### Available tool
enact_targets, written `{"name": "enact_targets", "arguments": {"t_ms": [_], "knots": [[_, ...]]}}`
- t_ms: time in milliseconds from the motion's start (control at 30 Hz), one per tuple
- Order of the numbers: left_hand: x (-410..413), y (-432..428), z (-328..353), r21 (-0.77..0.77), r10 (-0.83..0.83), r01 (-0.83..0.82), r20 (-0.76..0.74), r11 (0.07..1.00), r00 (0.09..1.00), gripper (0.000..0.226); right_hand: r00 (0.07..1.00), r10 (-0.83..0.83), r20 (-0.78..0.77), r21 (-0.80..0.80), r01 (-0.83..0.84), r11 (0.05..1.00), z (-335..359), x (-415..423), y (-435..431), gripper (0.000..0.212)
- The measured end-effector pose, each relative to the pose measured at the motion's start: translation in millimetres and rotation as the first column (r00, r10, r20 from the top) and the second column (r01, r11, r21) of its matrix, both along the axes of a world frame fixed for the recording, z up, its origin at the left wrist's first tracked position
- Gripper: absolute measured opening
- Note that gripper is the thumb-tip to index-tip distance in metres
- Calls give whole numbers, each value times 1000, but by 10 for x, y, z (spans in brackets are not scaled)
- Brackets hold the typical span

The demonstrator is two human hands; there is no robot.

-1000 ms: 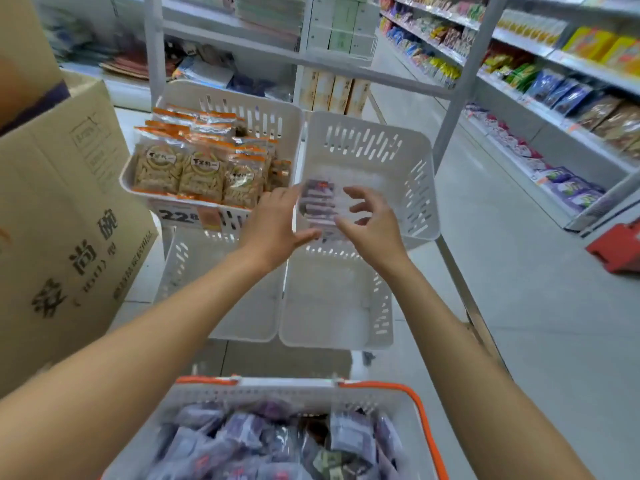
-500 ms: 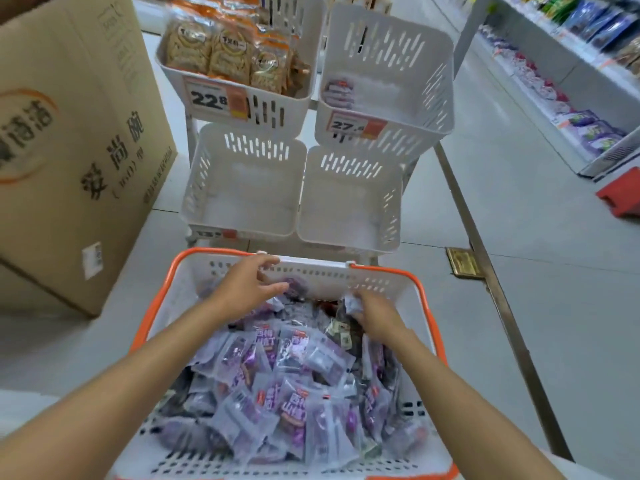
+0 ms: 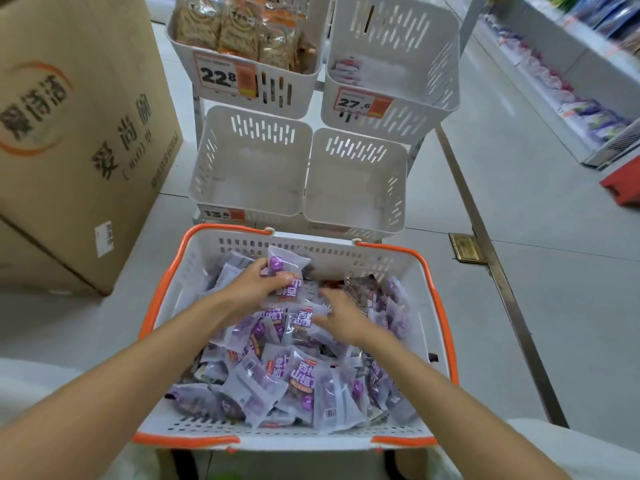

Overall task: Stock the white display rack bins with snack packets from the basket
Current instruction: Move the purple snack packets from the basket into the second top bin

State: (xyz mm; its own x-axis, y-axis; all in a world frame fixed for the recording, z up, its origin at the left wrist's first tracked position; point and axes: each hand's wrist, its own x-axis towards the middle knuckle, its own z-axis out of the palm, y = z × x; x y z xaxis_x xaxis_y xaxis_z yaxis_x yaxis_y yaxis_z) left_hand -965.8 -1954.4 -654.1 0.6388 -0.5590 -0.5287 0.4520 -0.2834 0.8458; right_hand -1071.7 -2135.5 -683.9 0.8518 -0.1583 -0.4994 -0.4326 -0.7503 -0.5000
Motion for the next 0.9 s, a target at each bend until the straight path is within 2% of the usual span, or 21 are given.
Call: {"name": "enact_targets", "arguments": {"t_ms": [33,100,133,200,233,300,367,400,467,567,600,733,800,900], "knots": [[14,30,6,-10,-6,5,-26,1000,1000,33,994,81,-77,-84,-88,993,-152,-73,2,70],[41,82,31,6,-26,26,-29,1000,999,32,985,129,-115,-102,-141,985,-263,-166,-27,73],[62,103,35,20,-30,30,-19,999,999,33,993,78,-85,-45,-82,996,-223,-161,-55,67],[78,137,71,55,-24,21,38,998,999,42,993,-115,-14,207,116,971,2,-54,-81,43],[97,147,73,79,-6,0,82,997,997,45,977,-212,-6,371,199,907,158,36,-92,34],[152,169,98,117,40,-60,162,991,986,47,951,-308,-20,675,240,698,488,212,-106,32],[194,194,155,132,81,-108,198,985,977,47,937,-348,-24,833,211,511,747,335,-93,36],[227,195,171,139,83,-114,208,984,975,47,929,-371,-8,856,198,478,840,372,-78,34],[273,190,238,126,59,-92,249,988,967,38,912,-408,53,824,191,533,940,417,-31,27],[341,180,328,14,107,-113,229,994,967,27,909,-344,235,665,108,739,1021,482,18,24],[364,185,362,-18,134,-134,217,991,967,25,911,-306,275,624,73,778,1062,503,23,25],[430,196,453,-133,285,-274,70,953,956,19,914,-298,274,547,106,830,1219,569,-48,27],[460,204,466,-132,203,-195,46,972,978,30,925,-257,280,448,111,887,1231,602,-28,32],[425,183,489,-130,-51,63,91,990,995,37,890,-197,410,231,108,967,1156,678,82,37]]}}
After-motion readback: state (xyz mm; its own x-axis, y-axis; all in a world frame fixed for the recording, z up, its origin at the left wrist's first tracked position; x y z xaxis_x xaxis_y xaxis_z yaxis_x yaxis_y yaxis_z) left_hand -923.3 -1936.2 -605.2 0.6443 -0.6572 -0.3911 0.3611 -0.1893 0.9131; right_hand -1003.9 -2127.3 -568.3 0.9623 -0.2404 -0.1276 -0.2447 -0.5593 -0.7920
